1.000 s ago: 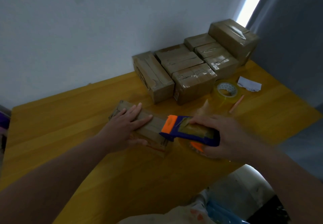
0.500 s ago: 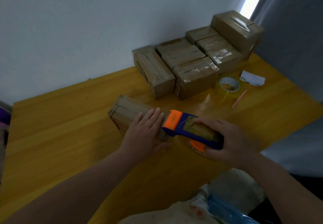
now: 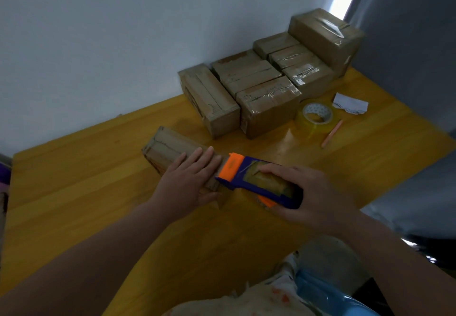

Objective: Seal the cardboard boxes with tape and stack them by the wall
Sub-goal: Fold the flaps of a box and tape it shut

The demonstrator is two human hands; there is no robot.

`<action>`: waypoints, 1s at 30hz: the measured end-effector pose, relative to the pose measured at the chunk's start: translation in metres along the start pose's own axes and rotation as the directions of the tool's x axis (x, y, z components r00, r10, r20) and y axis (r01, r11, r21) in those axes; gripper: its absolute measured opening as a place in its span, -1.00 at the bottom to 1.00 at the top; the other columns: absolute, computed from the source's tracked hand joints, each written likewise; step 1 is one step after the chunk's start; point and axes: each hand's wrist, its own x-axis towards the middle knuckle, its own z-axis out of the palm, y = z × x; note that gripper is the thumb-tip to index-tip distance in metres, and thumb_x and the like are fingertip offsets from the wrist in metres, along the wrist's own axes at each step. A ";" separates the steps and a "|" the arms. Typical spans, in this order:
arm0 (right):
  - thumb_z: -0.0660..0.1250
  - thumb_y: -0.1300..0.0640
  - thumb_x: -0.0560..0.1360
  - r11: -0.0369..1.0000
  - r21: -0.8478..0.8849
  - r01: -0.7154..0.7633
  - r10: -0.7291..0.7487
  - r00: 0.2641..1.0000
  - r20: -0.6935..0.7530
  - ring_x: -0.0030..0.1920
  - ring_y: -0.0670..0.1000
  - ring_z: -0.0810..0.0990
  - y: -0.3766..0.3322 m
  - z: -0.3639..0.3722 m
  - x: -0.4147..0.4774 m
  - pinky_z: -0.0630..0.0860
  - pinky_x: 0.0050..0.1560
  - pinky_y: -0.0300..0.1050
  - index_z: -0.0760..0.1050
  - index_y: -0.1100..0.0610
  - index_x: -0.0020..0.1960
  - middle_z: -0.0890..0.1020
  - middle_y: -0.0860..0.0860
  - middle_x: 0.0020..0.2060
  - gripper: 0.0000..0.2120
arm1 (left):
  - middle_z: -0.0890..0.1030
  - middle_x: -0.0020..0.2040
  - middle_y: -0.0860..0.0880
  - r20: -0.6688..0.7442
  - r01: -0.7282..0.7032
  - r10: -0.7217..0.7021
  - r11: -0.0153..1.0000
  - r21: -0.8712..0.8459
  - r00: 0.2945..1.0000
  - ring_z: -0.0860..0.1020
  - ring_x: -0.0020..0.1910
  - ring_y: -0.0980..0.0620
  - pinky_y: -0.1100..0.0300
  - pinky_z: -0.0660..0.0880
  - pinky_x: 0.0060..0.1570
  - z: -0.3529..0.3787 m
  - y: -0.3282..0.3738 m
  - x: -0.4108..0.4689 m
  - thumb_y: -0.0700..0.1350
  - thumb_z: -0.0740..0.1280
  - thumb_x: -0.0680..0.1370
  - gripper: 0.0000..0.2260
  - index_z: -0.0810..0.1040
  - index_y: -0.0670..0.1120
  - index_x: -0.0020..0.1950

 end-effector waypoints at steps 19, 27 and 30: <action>0.43 -0.01 0.38 0.964 -0.106 -0.245 0.261 0.945 0.196 -0.26 -0.11 0.58 -0.014 0.002 0.029 0.58 -0.26 -0.19 0.39 -0.31 0.30 0.57 -0.14 -0.17 -0.46 | -0.11 0.57 -0.01 0.012 -0.008 0.009 0.997 -0.083 1.000 -0.06 0.55 -0.08 -0.14 -0.14 0.45 -0.005 0.004 0.003 0.45 -0.34 0.44 -0.33 -0.19 0.23 0.50; 0.47 0.01 0.33 0.911 -0.152 -0.384 0.411 0.877 0.249 -0.15 -0.09 0.50 -0.037 -0.020 0.062 0.57 -0.15 -0.16 0.46 -0.20 0.31 0.43 -0.21 -0.11 -0.43 | -0.11 0.58 0.00 0.024 -0.002 0.004 0.993 -0.114 1.000 -0.10 0.56 -0.06 -0.12 -0.15 0.46 -0.010 0.006 0.009 0.41 -0.44 0.41 -0.33 -0.21 0.26 0.50; 0.48 -0.01 0.32 0.903 -0.164 -0.396 0.429 0.850 0.305 -0.15 -0.12 0.45 -0.039 -0.023 0.072 0.50 -0.16 -0.20 0.46 -0.21 0.29 0.40 -0.20 -0.12 -0.45 | -0.12 0.58 0.00 0.024 -0.003 0.006 0.994 -0.108 1.000 -0.10 0.56 -0.05 -0.11 -0.14 0.46 -0.010 0.007 0.008 0.40 -0.44 0.42 -0.36 -0.25 0.26 0.48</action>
